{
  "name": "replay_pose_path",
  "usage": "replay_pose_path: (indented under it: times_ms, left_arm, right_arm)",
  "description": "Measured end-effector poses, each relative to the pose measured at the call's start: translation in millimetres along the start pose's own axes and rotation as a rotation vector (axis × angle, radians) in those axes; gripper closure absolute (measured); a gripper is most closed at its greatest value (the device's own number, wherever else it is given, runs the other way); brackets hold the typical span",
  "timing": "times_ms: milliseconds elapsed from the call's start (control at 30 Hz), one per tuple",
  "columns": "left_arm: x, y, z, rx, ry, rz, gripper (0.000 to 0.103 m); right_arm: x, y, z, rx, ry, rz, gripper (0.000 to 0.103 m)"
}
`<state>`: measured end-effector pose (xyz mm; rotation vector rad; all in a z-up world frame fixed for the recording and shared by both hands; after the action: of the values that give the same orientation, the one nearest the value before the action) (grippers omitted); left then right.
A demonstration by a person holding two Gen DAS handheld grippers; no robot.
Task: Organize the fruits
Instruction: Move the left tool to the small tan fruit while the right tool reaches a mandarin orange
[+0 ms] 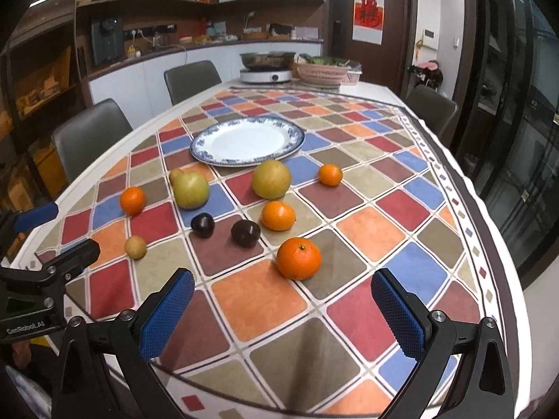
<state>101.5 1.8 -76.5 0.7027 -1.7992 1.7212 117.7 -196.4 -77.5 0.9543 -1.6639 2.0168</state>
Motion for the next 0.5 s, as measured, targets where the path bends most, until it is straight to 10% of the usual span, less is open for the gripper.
replay_pose_path:
  times_ms: [500]
  left_arm:
    - [-66.7, 12.2, -2.1, 0.044, 0.079, -0.245, 0.055]
  right_arm:
    - [-71.8, 4.3, 11.3, -0.05, -0.022, -0.19, 0.029]
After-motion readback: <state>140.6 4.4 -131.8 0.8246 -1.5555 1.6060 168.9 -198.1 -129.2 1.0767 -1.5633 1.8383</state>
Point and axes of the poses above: each gripper's, at about its wrist camera, not at the fingertips, and x roughly against the way its jaws point, z to its right, y to its underside, the point moved 6 cm from there along -x, roughly the way its jaws point, and after that the axes turned 5 degrees about x, right-handed, at the moved point
